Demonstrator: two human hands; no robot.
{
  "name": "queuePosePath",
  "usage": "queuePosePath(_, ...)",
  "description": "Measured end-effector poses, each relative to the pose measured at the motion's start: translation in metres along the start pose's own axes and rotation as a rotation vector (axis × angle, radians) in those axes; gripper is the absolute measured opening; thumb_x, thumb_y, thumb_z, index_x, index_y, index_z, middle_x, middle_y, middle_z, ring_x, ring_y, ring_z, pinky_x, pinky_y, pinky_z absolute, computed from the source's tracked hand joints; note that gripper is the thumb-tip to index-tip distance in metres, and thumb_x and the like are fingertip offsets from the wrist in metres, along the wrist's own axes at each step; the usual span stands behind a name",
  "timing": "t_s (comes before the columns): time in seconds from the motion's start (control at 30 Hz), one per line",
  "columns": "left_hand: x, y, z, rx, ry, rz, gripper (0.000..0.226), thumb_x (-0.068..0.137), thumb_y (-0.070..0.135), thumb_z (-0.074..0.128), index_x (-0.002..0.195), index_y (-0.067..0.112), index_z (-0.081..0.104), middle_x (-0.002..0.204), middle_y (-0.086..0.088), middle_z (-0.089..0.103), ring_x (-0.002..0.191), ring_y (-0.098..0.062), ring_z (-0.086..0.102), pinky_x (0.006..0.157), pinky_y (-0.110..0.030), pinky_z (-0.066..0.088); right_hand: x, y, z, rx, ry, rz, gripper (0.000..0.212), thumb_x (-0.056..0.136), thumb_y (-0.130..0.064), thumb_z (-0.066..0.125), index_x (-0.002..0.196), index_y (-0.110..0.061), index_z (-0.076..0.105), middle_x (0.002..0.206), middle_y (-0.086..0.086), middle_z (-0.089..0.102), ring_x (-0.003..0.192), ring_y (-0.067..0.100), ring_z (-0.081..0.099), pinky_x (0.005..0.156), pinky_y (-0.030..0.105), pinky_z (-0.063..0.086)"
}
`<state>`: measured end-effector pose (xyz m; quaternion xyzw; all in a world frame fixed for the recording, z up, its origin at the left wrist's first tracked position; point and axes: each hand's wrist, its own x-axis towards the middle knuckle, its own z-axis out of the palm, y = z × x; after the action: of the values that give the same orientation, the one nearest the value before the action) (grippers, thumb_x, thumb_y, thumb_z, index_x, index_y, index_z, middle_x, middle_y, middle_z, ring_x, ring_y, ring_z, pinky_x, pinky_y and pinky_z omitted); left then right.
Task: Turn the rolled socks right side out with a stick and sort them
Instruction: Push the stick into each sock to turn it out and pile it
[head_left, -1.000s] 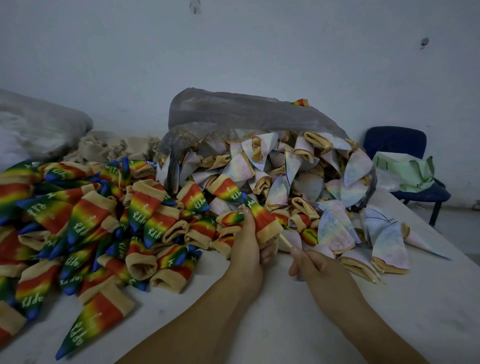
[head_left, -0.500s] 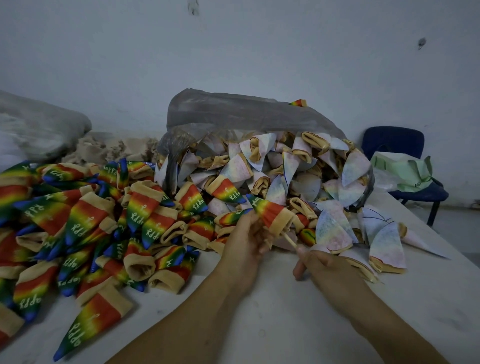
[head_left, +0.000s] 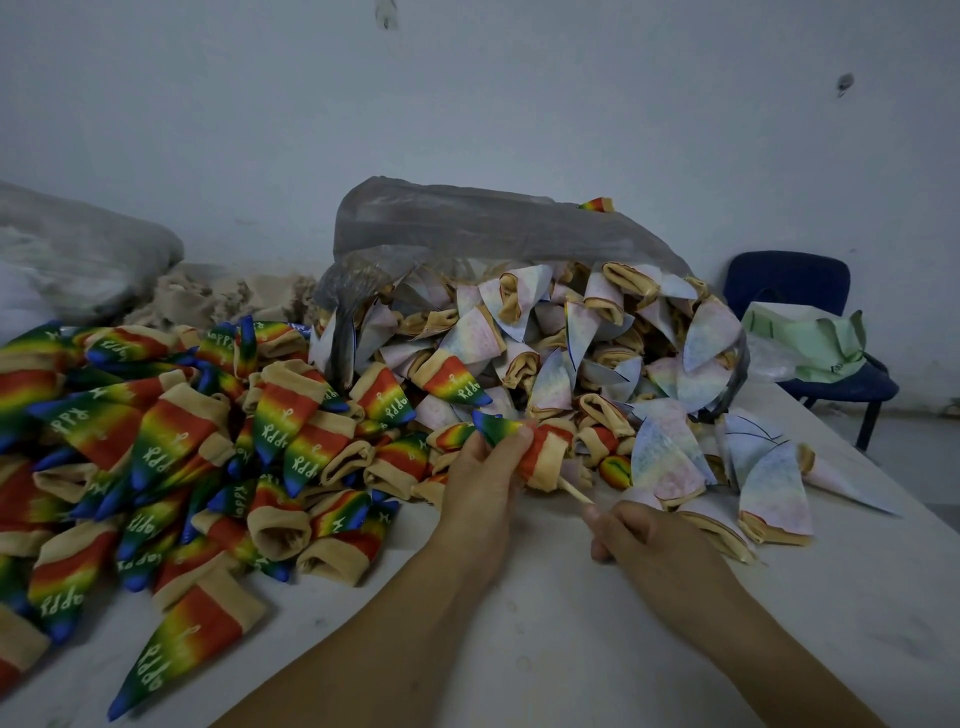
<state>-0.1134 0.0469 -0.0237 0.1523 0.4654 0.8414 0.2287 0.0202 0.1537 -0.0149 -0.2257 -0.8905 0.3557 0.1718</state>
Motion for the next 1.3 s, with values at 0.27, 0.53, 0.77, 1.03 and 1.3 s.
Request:
queuePosePath(0.27,-0.008,0.006,0.004,0.248,0.018,-0.027,0.064,0.071,0.067,0.062,0.126,0.034,0.062,0.121,-0.001,0.069,0.11,-0.017,0.065,0.098,-0.039,0.052,0.001,0.001,0.0,0.04,0.035,-0.024,0.037,0.091,-0.049,0.048,0.068,-0.025,0.065,0.071,-0.03,0.065,0.072,-0.017,0.056,0.057,0.011,0.036)
queuePosePath(0.53,-0.014,0.009,0.01,0.465,0.221,0.109,0.089,0.072,0.08,0.028,0.142,0.029,0.047,0.124,0.014,0.051,0.122,-0.011,0.046,0.098,-0.028,0.033,-0.001,-0.001,-0.008,-0.06,0.097,-0.088,0.049,0.078,-0.064,0.036,0.064,-0.023,0.059,0.06,-0.005,0.06,0.07,-0.008,0.052,0.057,0.008,0.037)
queuePosePath(0.77,-0.021,0.012,0.02,0.492,0.165,0.005,0.081,0.057,0.089,0.027,0.094,0.024,0.06,0.087,0.006,0.06,0.08,-0.002,0.056,0.071,-0.021,0.039,0.004,0.003,-0.02,0.007,0.102,-0.152,0.052,0.072,-0.071,0.045,0.055,-0.022,0.053,0.049,-0.002,0.043,0.047,0.005,0.043,0.05,0.014,0.036)
queuePosePath(1.03,-0.014,0.011,0.024,0.455,0.213,0.079,0.05,0.096,0.059,0.04,0.064,0.023,0.05,0.05,0.009,0.048,0.051,-0.007,0.046,0.055,-0.028,0.037,-0.007,-0.023,0.015,0.275,0.098,0.029,0.052,0.072,-0.069,0.046,0.042,-0.026,0.048,0.041,-0.006,0.04,0.039,0.002,0.038,0.044,0.012,0.032)
queuePosePath(1.3,-0.019,0.003,0.019,0.549,0.188,0.053,0.07,0.062,0.087,0.027,0.066,0.021,0.049,0.059,0.007,0.048,0.059,-0.009,0.048,0.057,-0.024,0.035,-0.005,-0.013,-0.008,-0.031,0.116,-0.031,0.059,0.061,-0.086,0.03,0.057,-0.033,0.054,0.049,-0.013,0.053,0.048,0.004,0.049,0.051,0.025,0.036)
